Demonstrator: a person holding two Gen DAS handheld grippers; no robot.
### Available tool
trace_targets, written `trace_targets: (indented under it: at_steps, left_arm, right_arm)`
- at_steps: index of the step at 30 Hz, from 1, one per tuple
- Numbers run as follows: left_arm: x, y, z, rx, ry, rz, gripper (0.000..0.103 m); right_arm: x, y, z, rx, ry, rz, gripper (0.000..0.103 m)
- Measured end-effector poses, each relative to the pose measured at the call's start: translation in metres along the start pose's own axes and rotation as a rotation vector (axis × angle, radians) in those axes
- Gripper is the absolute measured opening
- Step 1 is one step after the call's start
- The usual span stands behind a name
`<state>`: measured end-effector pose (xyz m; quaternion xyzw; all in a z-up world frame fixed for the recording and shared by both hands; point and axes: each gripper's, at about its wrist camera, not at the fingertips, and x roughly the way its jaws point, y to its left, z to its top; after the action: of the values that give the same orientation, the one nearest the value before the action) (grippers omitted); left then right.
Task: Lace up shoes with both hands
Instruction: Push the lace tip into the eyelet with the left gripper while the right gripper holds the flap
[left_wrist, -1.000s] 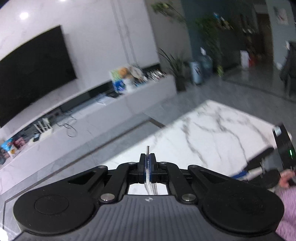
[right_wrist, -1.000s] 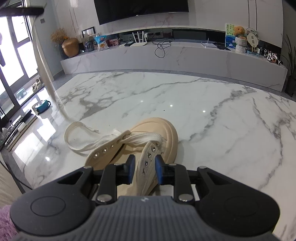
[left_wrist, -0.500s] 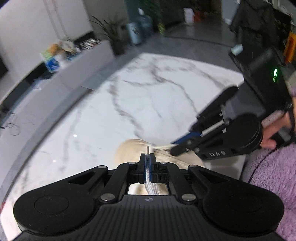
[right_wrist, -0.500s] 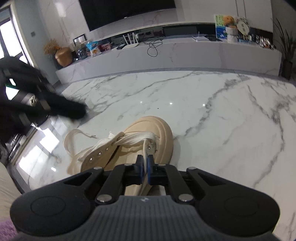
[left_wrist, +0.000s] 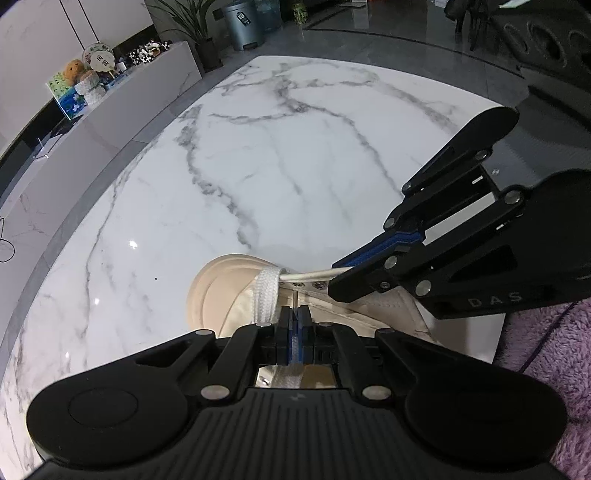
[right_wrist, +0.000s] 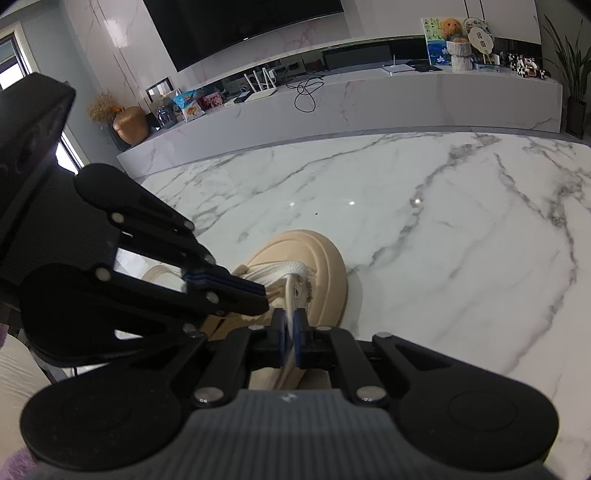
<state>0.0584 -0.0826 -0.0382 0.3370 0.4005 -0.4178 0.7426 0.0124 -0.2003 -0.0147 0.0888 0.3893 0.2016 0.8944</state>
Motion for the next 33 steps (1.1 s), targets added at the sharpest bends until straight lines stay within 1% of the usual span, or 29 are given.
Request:
trace_targets:
  at_steps: [7,17,19,20,21,24,26,30,33]
  left_arm:
    - [0.003,-0.002,0.001,0.014,-0.001,0.003,0.000]
    - [0.001,-0.001,0.006,0.014,-0.038,-0.001,0.000]
    - [0.001,0.000,0.006,0.011,-0.041,-0.001,0.000]
    - [0.002,0.000,0.006,0.009,-0.042,-0.001,0.001]
    - [0.002,0.000,0.006,0.009,-0.044,-0.002,0.001]
    - [0.001,0.001,0.005,0.004,-0.046,-0.005,0.001]
    - [0.001,0.001,0.006,0.009,-0.046,-0.007,0.001]
    - [0.001,0.001,0.007,0.022,-0.044,-0.008,0.001]
    - [0.001,0.001,0.008,0.036,-0.039,-0.008,0.001]
  right_arm:
    - [0.000,-0.001,0.000,0.002,-0.001,0.000,0.006]
    - [-0.001,-0.001,0.000,0.001,0.000,0.000,0.006]
    - [-0.002,-0.001,0.000,0.001,-0.001,0.001,0.007]
    - [-0.004,0.000,0.001,-0.003,-0.007,0.005,0.010]
    - [-0.006,0.000,0.001,-0.006,-0.012,0.009,0.011]
    - [-0.014,-0.001,0.005,-0.023,-0.035,0.031,0.011]
    - [-0.019,-0.004,0.008,-0.038,-0.040,0.035,0.011]
    - [-0.017,-0.012,0.017,-0.097,-0.027,0.008,0.011]
    - [-0.008,-0.011,0.022,-0.205,0.001,0.006,0.011]
